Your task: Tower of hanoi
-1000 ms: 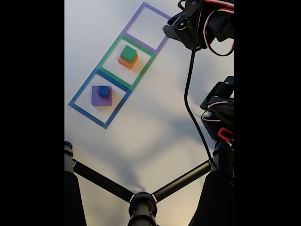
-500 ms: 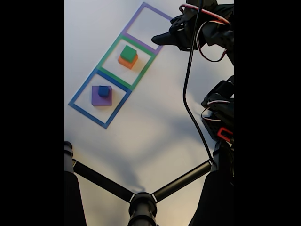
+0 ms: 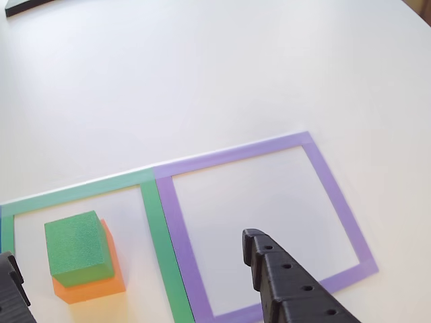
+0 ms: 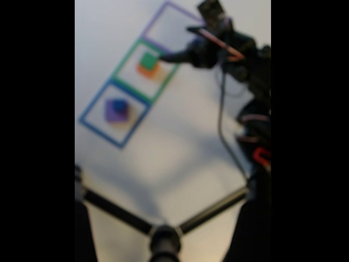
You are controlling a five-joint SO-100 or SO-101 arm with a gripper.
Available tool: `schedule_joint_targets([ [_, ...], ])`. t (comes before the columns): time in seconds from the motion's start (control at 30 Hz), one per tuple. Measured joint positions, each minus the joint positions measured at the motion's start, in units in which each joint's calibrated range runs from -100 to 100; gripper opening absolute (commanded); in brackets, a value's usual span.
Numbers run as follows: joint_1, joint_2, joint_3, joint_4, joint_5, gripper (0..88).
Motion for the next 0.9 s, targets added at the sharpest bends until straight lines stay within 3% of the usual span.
schedule_joint_targets([
  [0.43,-6.1,22.7,7.6,-34.8,0.0,44.0],
  [0.9,-10.2,44.9,4.0,-52.3,0.0,43.5],
])
